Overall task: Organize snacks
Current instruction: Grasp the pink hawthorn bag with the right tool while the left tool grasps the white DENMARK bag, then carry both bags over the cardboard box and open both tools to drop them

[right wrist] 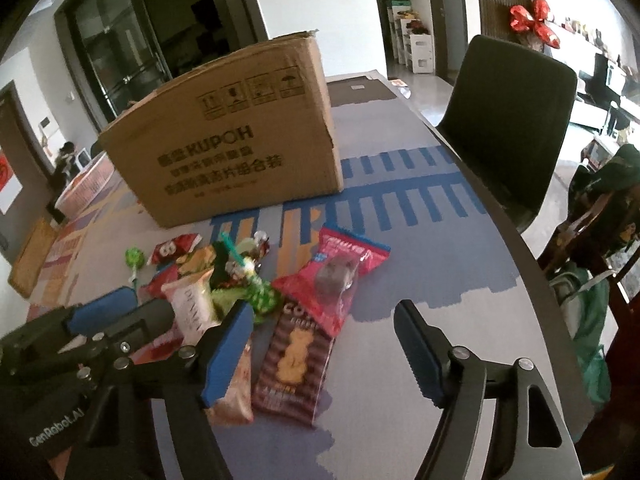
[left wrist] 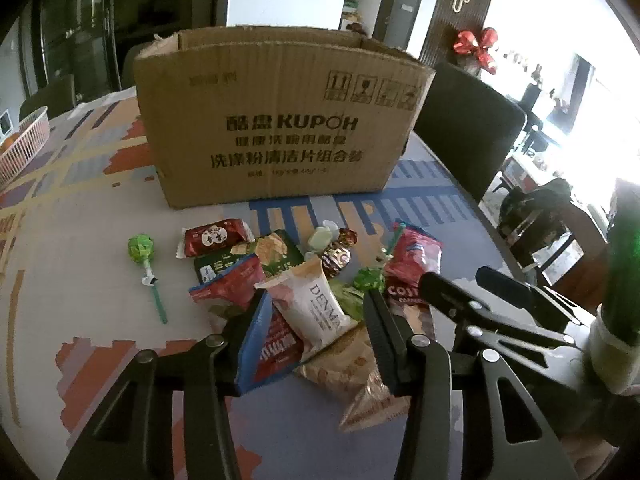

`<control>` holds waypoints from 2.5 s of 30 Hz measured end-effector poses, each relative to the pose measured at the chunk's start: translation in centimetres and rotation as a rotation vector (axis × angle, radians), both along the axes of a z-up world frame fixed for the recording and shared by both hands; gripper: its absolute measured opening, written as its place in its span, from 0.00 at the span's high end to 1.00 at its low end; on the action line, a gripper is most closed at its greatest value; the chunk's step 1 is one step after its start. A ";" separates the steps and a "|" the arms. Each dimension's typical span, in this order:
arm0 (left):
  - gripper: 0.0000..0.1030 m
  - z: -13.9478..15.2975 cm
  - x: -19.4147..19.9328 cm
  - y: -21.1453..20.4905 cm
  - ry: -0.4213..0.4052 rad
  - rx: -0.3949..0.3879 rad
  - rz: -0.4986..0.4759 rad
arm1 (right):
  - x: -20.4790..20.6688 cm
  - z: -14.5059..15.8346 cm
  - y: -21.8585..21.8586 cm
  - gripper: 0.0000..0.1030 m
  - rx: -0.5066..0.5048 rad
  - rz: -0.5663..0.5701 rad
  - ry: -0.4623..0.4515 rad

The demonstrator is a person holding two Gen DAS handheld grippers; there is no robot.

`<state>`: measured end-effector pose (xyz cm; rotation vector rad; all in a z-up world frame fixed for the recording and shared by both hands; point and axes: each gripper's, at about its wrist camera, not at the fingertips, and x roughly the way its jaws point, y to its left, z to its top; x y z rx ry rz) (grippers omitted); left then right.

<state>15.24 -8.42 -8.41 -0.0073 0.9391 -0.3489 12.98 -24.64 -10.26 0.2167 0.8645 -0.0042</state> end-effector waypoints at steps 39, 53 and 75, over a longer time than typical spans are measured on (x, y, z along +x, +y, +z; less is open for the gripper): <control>0.74 -0.4 1.7 -1.0 -0.004 0.007 0.009 | 3.4 -0.8 -1.4 0.67 0.037 -0.032 0.022; 0.74 6.5 -0.2 0.5 -0.209 -0.025 -0.007 | 1.0 5.9 0.3 0.67 0.012 0.038 -0.135; 0.74 14.5 6.1 3.1 -0.426 0.033 0.030 | 7.7 15.0 3.5 0.67 -0.018 0.151 -0.298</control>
